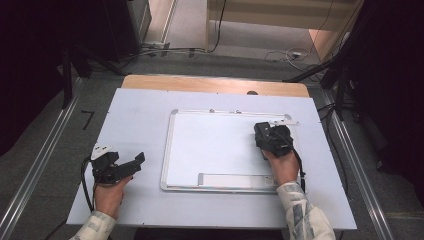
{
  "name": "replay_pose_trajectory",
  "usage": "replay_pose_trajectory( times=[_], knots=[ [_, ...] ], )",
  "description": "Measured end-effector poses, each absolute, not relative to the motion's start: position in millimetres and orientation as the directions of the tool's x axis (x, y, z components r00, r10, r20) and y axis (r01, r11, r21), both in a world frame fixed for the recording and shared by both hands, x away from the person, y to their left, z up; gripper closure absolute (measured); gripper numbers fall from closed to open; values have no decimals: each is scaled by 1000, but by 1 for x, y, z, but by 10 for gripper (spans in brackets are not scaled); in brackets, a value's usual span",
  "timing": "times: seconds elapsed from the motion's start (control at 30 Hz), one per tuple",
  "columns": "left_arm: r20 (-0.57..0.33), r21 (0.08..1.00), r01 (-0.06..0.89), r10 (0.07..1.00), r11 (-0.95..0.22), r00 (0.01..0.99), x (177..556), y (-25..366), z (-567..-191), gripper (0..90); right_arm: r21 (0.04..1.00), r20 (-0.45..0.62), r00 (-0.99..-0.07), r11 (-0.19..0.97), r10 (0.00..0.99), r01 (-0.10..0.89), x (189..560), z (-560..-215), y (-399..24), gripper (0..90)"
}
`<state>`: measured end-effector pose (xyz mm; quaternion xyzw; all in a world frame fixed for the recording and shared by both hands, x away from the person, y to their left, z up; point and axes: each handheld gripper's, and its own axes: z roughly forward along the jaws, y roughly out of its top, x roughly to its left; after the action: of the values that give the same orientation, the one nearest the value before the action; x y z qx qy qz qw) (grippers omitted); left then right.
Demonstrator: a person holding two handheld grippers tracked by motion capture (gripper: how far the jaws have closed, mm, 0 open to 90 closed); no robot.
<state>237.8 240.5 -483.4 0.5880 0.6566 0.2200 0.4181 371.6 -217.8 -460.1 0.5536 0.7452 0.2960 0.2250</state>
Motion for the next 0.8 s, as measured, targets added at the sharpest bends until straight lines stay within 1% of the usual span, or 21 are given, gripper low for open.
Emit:
replay_pose_trajectory(
  times=[0.3,0.5,0.8],
  knots=[
    [-290,780,588,956,213,39,237,241,-483,62,697,-7,-263,193,965,691,371,-458,-227,373],
    [-291,781,588,956,213,40,237,241,-483,62,696,-12,-247,185,969,693,364,-458,-233,373],
    [-291,782,586,956,212,44,237,241,-482,62,686,-22,-199,160,980,710,352,-460,-249,373]
  ],
)
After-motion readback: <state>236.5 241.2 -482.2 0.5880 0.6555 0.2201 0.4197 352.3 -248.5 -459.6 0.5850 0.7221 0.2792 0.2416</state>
